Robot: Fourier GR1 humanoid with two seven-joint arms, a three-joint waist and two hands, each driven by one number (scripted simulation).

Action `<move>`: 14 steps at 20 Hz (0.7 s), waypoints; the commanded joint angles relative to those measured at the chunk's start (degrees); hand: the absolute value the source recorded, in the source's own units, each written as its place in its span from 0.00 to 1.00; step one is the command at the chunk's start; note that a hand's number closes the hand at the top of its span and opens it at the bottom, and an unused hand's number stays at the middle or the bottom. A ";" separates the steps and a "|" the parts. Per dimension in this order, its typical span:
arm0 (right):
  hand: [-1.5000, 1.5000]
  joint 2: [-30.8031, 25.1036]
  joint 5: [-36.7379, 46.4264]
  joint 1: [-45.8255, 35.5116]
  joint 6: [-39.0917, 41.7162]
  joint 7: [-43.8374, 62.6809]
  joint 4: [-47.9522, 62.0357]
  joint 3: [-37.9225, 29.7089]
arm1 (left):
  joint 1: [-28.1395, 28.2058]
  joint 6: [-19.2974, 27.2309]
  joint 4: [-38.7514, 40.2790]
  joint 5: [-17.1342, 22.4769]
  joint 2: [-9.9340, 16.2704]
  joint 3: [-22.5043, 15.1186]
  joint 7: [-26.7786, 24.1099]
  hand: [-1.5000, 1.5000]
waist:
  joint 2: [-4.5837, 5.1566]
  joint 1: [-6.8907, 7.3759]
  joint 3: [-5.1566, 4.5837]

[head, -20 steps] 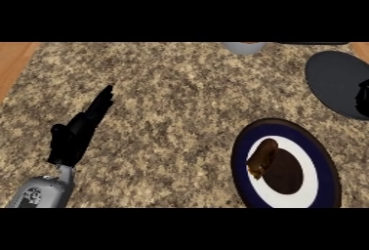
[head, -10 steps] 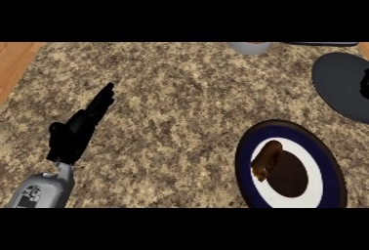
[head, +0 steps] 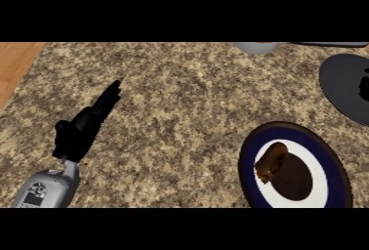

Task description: Pick the bell pepper from the plate and place it in the pan

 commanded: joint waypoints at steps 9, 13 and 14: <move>0.00 1.43 -1.77 -4.58 10.07 3.06 6.96 -2.51 | -2.02 0.20 0.67 -0.84 -1.00 -0.33 0.34 0.50 | 0.95 1.24 0.42; 0.00 0.58 -8.21 -4.36 15.21 -1.80 6.50 -8.87 | -1.85 0.10 0.95 -1.01 -0.94 -0.21 -0.51 0.50 | 1.12 0.28 0.60; 0.00 0.28 -9.62 -5.94 15.93 -0.57 6.59 -10.31 | -1.61 0.42 -0.44 -0.73 -1.54 -0.53 -0.02 0.50 | 0.92 1.08 0.57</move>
